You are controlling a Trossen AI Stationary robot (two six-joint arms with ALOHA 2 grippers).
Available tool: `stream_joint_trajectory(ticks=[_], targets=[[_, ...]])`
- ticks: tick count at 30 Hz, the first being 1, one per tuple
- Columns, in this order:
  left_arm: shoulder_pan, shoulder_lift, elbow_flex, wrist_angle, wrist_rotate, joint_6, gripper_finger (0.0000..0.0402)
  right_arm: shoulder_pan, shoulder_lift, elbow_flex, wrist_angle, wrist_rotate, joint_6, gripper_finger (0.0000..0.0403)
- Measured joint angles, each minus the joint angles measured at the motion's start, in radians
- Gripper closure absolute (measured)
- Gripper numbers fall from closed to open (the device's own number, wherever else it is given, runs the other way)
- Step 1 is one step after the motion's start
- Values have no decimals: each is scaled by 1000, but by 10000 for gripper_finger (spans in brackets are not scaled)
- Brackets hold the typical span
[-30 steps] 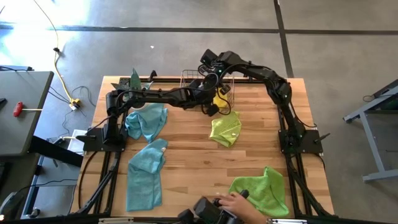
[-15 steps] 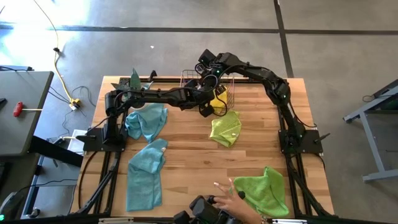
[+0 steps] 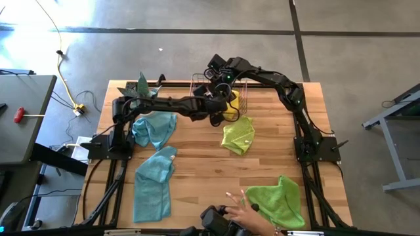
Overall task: Fold microfiber towels
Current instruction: Put the yellow microfiber towel into the wire basket
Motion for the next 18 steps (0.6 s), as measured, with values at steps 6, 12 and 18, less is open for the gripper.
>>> stream_joint_trajectory(ticks=[6, 12, 18], targets=[[-1, 2, 0, 5, -89, -30, 351, 0, 0, 2, 0, -2, 40, 196], [4, -2, 1, 16, 97, -59, 361, 1, 0, 2, -12, 15, 36, 196], [-2, -2, 1, -9, 40, -58, 387, 4, 1, 2, -7, 15, 35, 196]])
